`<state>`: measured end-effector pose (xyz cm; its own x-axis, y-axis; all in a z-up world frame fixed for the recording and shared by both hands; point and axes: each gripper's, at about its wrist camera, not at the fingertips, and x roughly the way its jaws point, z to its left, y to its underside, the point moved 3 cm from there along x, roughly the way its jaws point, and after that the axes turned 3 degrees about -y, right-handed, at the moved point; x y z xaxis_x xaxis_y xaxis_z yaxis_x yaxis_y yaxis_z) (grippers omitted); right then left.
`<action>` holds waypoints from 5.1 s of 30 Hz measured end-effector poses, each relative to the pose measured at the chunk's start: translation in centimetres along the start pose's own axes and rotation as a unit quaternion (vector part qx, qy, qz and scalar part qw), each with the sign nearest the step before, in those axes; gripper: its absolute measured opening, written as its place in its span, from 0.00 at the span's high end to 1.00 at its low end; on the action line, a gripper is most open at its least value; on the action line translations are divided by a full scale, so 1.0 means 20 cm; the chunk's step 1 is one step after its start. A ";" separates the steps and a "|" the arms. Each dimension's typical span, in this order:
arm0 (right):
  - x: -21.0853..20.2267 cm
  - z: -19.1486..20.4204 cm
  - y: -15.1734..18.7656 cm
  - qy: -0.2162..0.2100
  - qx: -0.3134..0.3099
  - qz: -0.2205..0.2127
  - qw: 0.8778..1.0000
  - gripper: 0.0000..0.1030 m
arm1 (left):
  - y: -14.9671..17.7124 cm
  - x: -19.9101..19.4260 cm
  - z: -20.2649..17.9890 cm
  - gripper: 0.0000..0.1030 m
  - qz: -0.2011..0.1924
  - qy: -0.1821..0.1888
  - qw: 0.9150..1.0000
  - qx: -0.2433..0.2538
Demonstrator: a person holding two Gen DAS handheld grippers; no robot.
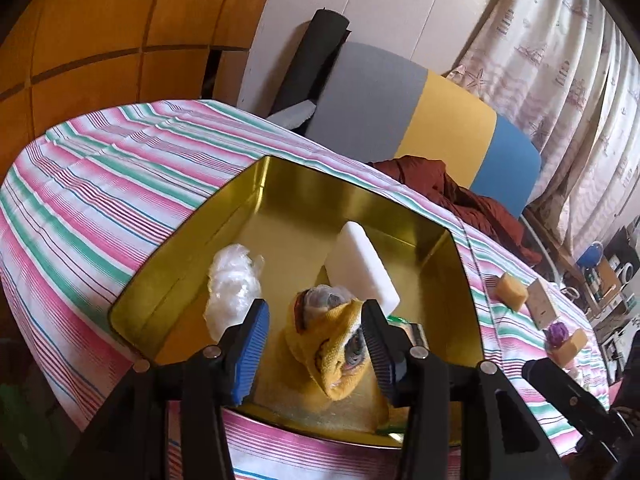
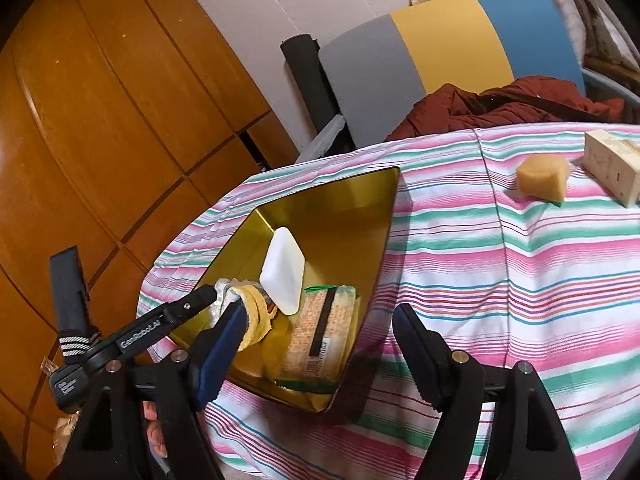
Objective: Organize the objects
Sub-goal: 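Lower the sock bundle and crackers into the tin and open both tools, then move both tools back toward the yellow sponges and remaining items, then grasp the pink hair roller with the right tool while the left tool grasps a yellow sponge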
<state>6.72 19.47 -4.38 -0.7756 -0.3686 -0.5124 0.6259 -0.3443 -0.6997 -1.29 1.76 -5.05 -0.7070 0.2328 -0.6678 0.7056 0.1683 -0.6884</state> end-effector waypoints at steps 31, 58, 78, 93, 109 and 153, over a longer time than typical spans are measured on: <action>-0.34 -0.65 -0.02 0.178 0.053 -0.006 0.983 0.01 | 0.23 -0.04 -0.63 0.52 0.072 0.133 0.979 0.139; -0.83 -1.38 -0.25 0.321 0.044 -0.079 0.943 0.10 | 0.49 -0.03 -1.00 0.52 0.133 0.176 0.950 0.223; -0.81 -1.31 -0.36 0.250 0.027 -0.107 0.962 0.03 | 0.54 0.01 -1.02 0.51 0.150 0.172 0.947 0.225; -0.79 -1.20 -0.35 0.186 -0.024 -0.081 0.979 0.04 | 0.54 0.03 -1.02 0.51 0.154 0.168 0.947 0.225; -0.68 -1.71 -0.44 0.225 0.108 0.049 0.967 0.36 | 0.58 0.04 -1.04 0.51 0.163 0.168 0.944 0.232; -0.42 -1.43 -0.18 0.120 0.152 -0.033 0.980 0.02 | 0.57 0.50 -1.79 0.39 0.137 0.271 0.829 0.469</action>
<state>8.72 48.56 -11.87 -0.7889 -0.1358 -0.5993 0.5410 -0.6158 -0.5728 1.48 40.24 -9.49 -0.2211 0.5779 -0.7856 0.3091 -0.7225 -0.6185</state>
